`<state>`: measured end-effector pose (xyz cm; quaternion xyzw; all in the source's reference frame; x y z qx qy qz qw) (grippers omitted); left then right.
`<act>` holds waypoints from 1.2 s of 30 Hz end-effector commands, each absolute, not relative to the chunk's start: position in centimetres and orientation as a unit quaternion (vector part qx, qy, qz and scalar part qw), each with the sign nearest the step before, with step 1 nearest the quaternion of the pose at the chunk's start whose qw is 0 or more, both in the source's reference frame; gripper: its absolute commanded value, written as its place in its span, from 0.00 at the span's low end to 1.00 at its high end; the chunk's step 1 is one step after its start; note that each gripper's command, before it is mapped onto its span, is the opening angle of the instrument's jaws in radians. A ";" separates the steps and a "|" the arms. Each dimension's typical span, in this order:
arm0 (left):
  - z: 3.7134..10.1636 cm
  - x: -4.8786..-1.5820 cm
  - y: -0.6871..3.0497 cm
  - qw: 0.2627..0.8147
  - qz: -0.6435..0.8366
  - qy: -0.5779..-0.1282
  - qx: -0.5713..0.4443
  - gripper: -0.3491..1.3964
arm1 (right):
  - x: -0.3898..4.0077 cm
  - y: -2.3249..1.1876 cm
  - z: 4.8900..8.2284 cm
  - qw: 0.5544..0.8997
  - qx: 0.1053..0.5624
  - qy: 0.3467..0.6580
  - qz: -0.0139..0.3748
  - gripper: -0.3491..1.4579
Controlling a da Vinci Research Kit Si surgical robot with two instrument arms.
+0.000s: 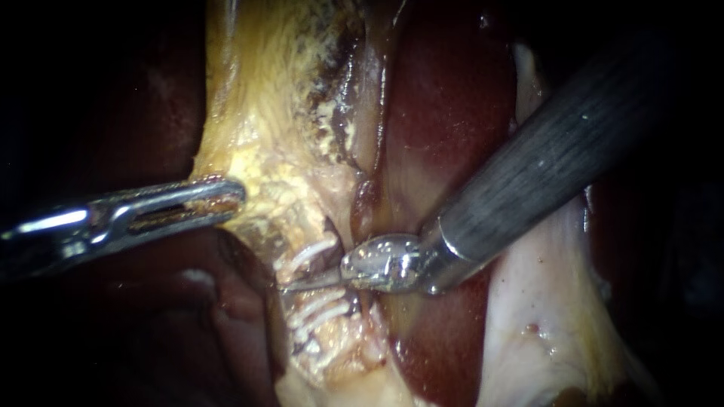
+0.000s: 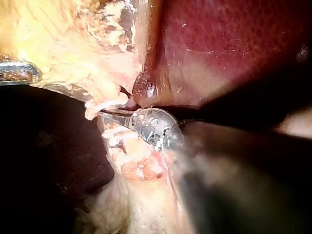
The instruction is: Go back from the cut left tube
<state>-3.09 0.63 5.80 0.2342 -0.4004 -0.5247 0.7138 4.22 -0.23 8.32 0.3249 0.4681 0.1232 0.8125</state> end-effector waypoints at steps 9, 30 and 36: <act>5.77 -3.09 0.61 0.714 -0.525 -0.400 0.234 0.00 | 4.22 -0.24 8.31 0.813 0.326 0.466 0.125 0.27; 5.78 -3.05 0.63 0.714 -0.525 -0.400 0.234 0.00 | 4.22 -0.28 8.14 0.813 0.314 0.471 0.134 0.84; 5.81 -3.02 0.65 0.714 -0.526 -0.400 0.232 0.00 | 4.13 -0.33 8.01 0.806 0.315 0.484 0.131 0.95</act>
